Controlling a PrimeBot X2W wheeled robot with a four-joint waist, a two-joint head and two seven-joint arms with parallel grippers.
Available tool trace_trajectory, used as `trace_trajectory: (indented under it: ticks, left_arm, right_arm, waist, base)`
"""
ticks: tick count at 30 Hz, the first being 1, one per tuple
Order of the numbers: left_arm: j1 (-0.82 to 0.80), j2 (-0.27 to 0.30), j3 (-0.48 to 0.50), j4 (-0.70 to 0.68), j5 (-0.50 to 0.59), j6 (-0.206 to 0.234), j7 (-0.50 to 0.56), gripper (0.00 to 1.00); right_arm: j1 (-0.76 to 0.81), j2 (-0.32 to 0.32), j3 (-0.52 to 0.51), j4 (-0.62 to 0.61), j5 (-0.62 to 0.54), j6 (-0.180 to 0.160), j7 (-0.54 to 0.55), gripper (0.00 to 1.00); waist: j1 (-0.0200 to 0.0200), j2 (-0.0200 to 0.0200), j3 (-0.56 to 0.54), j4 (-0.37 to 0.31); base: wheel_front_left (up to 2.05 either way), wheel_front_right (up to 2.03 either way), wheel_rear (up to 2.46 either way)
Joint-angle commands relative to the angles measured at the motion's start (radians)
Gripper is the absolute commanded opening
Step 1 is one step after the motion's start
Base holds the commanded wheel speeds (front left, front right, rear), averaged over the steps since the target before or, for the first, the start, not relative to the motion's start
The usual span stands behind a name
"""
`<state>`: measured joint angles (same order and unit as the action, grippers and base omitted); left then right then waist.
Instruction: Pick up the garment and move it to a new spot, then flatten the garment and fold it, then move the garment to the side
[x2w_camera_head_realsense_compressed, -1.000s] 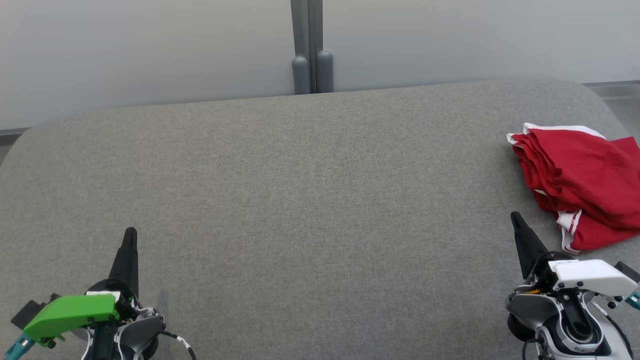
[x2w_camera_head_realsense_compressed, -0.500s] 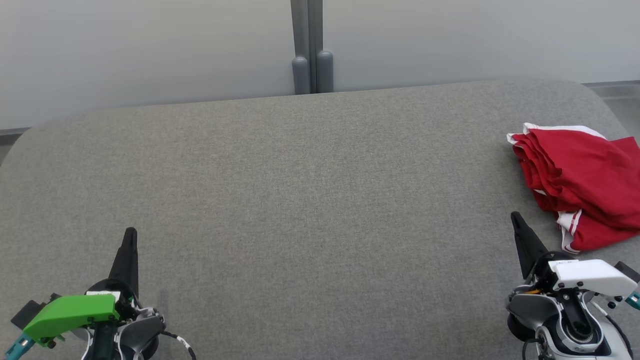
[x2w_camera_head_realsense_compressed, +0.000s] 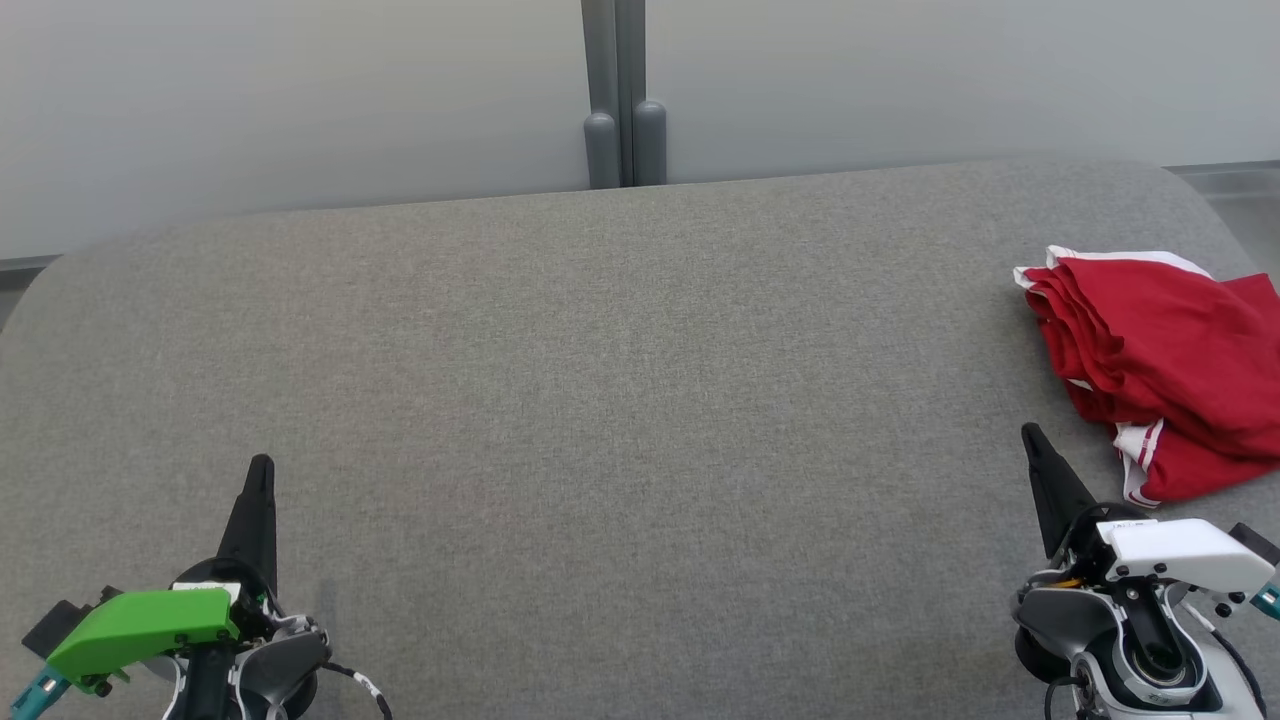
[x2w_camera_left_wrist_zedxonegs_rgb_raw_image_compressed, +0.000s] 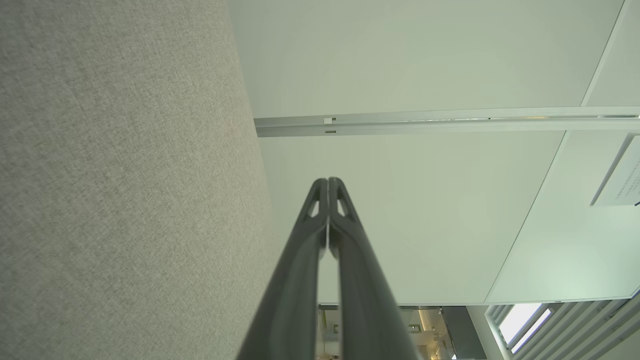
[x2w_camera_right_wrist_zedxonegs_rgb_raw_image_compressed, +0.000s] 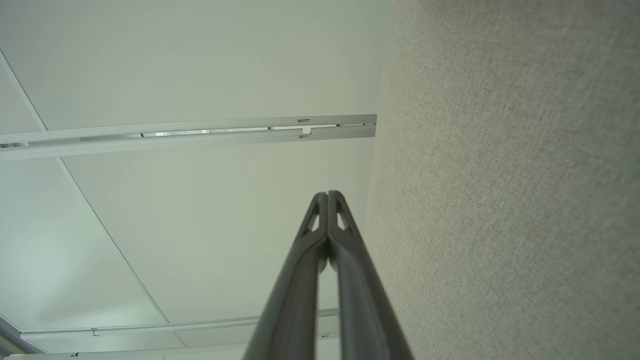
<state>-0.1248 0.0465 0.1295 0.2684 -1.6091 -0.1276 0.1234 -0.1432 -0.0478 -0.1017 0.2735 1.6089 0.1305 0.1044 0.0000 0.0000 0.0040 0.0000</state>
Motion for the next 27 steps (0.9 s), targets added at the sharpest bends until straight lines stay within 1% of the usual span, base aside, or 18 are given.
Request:
trace_trajectory:
  ticks: [1, 27]
  left_arm:
    - [-0.012, 0.007, 0.004, -0.002, 0.0, -0.006, 0.004, 0.0]
    - [-0.012, 0.007, 0.004, -0.002, 0.0, -0.006, 0.004, 0.0]
  right_arm:
    - [0.013, -0.004, -0.001, -0.004, 0.005, 0.0, 0.004, 0.0]
    - [0.013, -0.005, -0.001, -0.004, 0.006, 0.0, 0.004, 0.0]
  waist:
    - [0.0, 0.0, 0.0, 0.0]
    - [0.0, 0.0, 0.0, 0.0]
  base:
    - [0.0, 0.0, 0.0]
    - [0.0, 0.0, 0.0]
